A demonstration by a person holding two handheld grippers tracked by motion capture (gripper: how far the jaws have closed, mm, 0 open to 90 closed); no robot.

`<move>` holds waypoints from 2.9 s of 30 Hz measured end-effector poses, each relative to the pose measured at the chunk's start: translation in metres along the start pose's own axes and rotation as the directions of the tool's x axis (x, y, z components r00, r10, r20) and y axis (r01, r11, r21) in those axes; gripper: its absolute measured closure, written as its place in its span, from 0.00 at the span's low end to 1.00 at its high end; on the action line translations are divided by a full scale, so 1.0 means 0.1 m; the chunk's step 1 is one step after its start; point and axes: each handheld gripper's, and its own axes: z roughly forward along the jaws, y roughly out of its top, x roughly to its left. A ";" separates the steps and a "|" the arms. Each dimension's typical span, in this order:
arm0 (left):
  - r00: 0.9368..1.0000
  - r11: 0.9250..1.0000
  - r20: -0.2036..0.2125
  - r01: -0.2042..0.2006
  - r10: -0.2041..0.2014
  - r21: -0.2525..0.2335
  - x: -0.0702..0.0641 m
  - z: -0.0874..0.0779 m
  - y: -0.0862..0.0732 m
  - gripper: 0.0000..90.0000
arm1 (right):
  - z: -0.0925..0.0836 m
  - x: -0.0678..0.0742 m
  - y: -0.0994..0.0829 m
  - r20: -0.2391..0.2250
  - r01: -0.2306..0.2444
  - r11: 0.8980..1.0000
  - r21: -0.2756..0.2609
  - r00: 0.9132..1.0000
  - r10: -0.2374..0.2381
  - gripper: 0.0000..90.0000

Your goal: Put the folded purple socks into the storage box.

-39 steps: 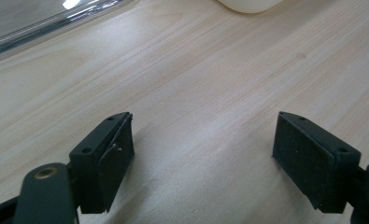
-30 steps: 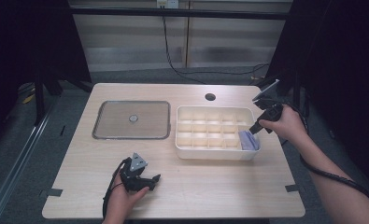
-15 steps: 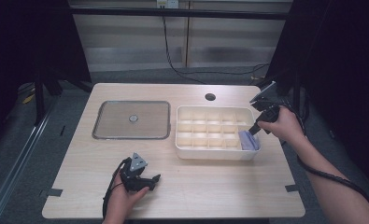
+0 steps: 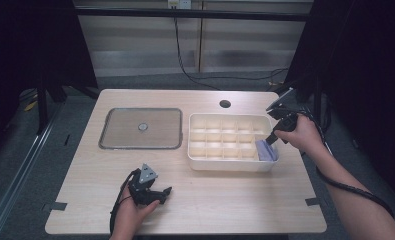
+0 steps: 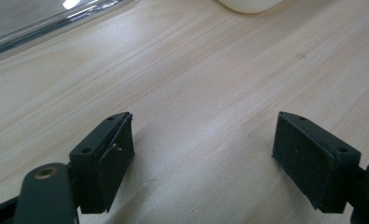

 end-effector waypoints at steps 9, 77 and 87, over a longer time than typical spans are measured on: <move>1.000 1.000 0.001 0.006 -0.006 -0.002 0.00 0.00 0.00 0.22 | 0.10 0.00 0.01 -0.007 0.008 1.000 0.003 1.000 -0.008 1.00; 1.000 1.000 0.000 0.003 -0.003 -0.003 -0.01 0.00 0.00 0.22 | 0.64 0.03 -0.21 -0.030 0.010 0.998 0.059 1.000 -0.008 0.99; 1.000 1.000 -0.002 0.006 -0.006 -0.004 -0.01 0.00 0.00 0.22 | 0.59 0.02 -0.21 -0.035 0.012 0.998 0.059 0.999 -0.010 0.99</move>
